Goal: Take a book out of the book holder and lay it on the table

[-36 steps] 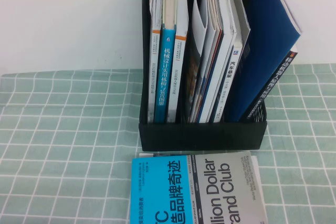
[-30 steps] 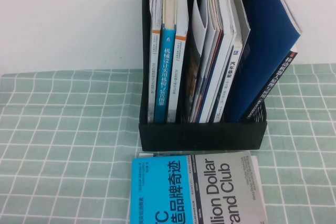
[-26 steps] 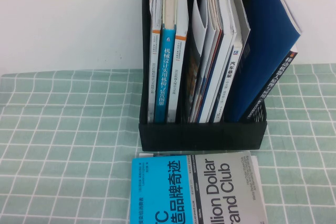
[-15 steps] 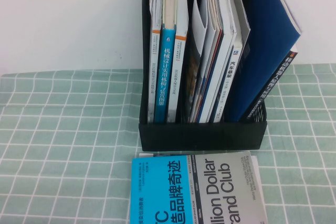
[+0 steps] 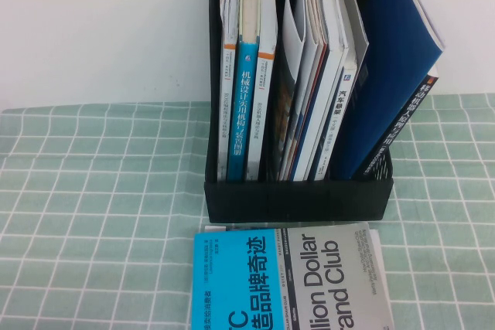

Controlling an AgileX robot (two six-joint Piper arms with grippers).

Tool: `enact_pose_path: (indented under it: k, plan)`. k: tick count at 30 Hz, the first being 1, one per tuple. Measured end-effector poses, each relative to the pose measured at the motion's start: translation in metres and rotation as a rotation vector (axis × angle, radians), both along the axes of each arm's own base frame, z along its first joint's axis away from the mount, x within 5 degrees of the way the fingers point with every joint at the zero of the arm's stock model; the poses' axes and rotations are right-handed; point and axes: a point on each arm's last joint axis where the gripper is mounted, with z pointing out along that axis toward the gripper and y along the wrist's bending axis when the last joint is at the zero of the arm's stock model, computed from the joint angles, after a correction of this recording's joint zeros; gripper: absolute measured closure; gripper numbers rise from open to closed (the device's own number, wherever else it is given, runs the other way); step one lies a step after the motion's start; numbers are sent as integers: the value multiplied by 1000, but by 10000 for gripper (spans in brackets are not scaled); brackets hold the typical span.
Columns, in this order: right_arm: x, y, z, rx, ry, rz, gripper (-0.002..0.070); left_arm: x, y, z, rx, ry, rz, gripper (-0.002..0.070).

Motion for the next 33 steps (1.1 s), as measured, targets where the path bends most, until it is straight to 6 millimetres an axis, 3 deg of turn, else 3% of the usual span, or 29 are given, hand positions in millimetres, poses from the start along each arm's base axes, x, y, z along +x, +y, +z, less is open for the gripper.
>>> enact_pose_path:
  k: [15,25,28,33]
  plan:
    - [2,4,48,-81,-523,45,678,2,0,39,-68,-427,-1,677]
    - [0,5,55,-157,-595,51,678,-1,0,52,-110,-573,-5,677]
    - [-1,5,57,-186,-597,49,678,-2,0,57,-116,-545,-4,677]
    - [-6,4,82,-222,-555,39,678,-14,0,96,-111,-435,1,678]
